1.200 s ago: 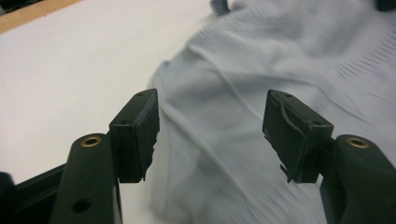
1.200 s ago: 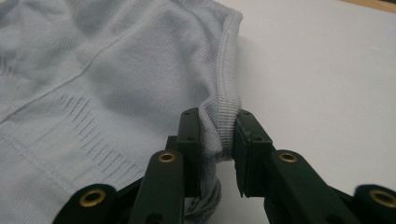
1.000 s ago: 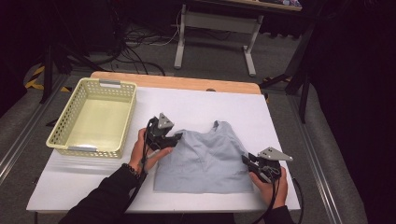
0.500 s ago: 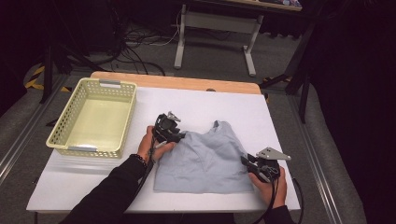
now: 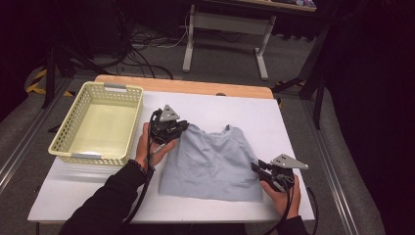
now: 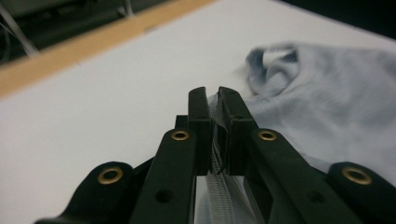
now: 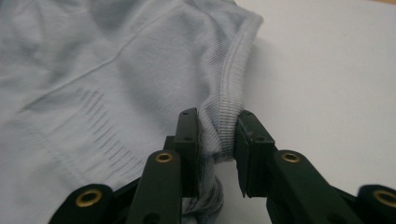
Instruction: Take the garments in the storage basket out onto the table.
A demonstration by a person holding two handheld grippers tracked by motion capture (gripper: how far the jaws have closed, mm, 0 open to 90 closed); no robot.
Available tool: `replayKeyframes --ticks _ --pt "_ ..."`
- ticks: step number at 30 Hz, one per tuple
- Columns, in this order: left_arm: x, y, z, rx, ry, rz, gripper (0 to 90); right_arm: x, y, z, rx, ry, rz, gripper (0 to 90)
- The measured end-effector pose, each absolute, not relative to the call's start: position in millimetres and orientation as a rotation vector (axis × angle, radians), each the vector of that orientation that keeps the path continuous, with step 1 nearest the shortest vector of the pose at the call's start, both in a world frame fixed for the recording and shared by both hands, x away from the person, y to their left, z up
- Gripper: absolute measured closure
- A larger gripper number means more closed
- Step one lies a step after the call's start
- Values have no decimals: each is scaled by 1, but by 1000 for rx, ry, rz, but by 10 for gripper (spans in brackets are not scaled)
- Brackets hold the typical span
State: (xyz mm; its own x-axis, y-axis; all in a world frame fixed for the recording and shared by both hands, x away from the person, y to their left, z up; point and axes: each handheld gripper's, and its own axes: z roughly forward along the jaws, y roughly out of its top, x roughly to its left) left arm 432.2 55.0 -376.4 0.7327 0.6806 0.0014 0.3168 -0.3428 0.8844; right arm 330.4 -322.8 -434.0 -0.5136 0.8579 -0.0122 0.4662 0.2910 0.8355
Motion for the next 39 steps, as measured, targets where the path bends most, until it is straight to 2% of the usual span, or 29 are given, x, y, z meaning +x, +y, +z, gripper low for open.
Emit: replayKeyframes --ticks 5,12,17,24,29,34,39 --pt "411 61 -351 1932 685 520 847 327 -308 -430 1133 2117 1160 717" --pt "388 53 -381 2046 608 517 846 328 -305 -436 1135 2149 1114 715" --pt "394 55 -401 2046 666 470 839 329 -302 -439 1138 2156 1085 708" --pt "411 55 -403 2029 725 501 819 332 -302 -442 1142 2139 1063 704" --pt "416 57 -403 2012 754 501 780 332 -302 -442 1134 2137 1057 704" --pt "406 57 -409 2046 740 508 696 331 -303 -442 1137 2139 1057 695" --pt "391 61 -414 2066 704 483 569 331 -305 -441 1156 2118 1061 580"
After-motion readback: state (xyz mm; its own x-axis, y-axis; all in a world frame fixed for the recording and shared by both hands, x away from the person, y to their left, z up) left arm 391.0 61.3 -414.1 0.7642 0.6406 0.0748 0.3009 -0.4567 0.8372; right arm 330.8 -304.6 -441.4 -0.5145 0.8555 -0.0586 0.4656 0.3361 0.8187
